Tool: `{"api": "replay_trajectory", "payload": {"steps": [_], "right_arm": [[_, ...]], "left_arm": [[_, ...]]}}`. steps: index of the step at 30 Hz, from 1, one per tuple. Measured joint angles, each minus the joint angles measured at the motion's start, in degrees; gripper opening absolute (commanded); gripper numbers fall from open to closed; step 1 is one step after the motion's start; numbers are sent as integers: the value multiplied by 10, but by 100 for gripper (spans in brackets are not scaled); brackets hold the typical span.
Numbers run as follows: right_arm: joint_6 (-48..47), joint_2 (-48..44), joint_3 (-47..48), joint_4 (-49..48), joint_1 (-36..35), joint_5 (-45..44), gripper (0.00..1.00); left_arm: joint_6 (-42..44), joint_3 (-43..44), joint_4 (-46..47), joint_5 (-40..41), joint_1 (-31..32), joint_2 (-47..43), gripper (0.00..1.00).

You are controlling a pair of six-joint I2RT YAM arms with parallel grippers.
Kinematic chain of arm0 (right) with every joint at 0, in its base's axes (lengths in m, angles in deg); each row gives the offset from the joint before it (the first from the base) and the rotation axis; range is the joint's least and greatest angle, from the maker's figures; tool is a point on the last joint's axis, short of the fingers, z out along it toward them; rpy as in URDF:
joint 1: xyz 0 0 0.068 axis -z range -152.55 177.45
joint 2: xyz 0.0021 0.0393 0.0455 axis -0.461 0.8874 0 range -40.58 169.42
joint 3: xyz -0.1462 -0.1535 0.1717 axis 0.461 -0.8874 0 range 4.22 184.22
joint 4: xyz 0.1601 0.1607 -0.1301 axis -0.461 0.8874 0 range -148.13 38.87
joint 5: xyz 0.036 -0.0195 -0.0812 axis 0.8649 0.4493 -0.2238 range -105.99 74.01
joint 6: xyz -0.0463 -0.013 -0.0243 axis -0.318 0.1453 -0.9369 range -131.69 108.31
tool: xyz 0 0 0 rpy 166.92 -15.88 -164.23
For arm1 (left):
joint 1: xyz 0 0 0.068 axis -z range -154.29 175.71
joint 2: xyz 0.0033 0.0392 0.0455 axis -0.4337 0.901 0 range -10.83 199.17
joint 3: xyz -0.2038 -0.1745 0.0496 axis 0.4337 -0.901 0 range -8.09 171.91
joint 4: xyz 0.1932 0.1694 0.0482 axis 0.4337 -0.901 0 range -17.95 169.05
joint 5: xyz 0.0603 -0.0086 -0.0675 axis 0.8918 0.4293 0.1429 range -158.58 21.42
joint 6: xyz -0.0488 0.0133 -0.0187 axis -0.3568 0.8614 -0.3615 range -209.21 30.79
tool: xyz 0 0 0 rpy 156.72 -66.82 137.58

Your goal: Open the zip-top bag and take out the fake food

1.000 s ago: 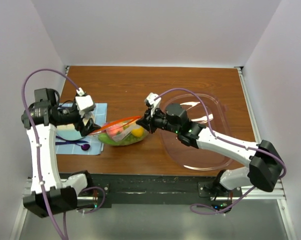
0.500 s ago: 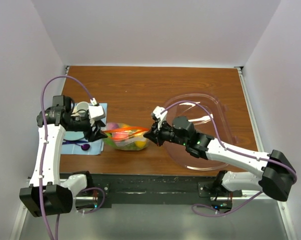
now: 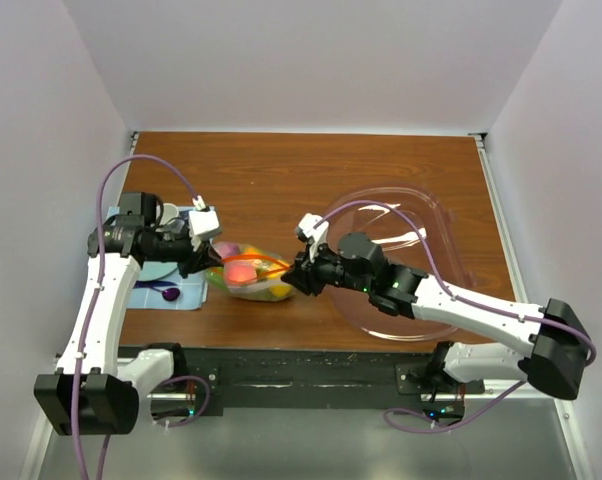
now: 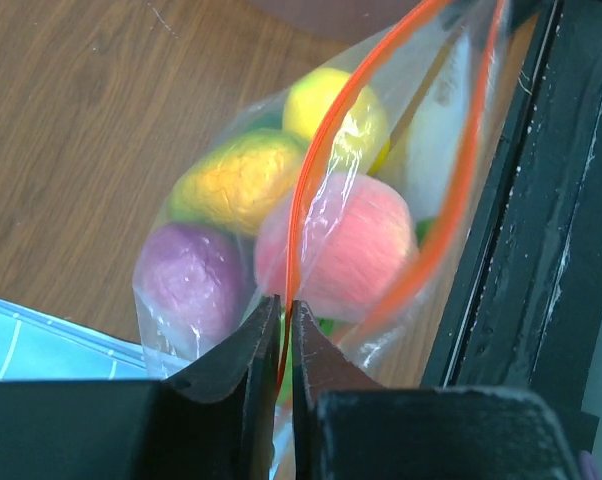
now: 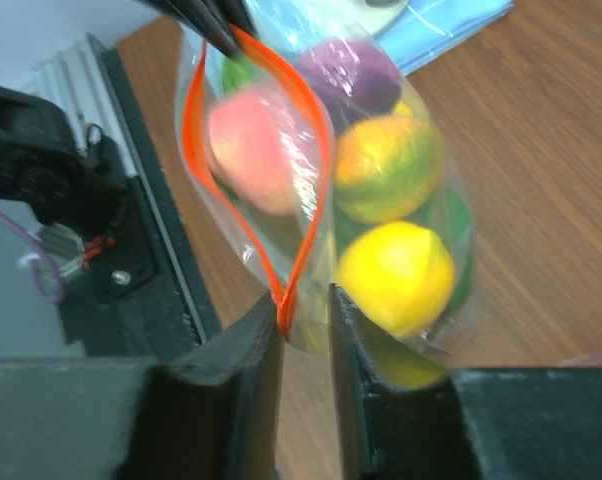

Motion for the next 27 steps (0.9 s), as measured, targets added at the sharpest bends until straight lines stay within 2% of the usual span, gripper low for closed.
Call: {"api": "replay_trajectory", "payload": {"steps": [1, 9, 13, 20, 22, 23, 25, 27], "right_arm": [[1, 0, 15, 13, -9, -7, 45], [27, 1, 167, 106, -71, -73, 44], [40, 17, 207, 127, -92, -88, 42], [59, 141, 273, 146, -150, -124, 40], [68, 177, 288, 153, -154, -141, 43], [73, 196, 298, 159, -155, -153, 49], [85, 228, 318, 173, -155, -179, 49], [98, 255, 339, 190, -156, -208, 60]], "left_arm": [[-13, -3, 9, 4, 6, -4, 10], [-109, -9, 93, 43, 38, -33, 1], [-155, -7, 132, 69, 41, -31, 1], [-214, 24, 160, 82, 51, -23, 1], [-222, 30, 159, 81, 56, -25, 1], [-227, 33, 157, 80, 57, -27, 1], [-231, 37, 151, 80, 60, -33, 1], [-231, 41, 142, 78, 60, -41, 1]]}}
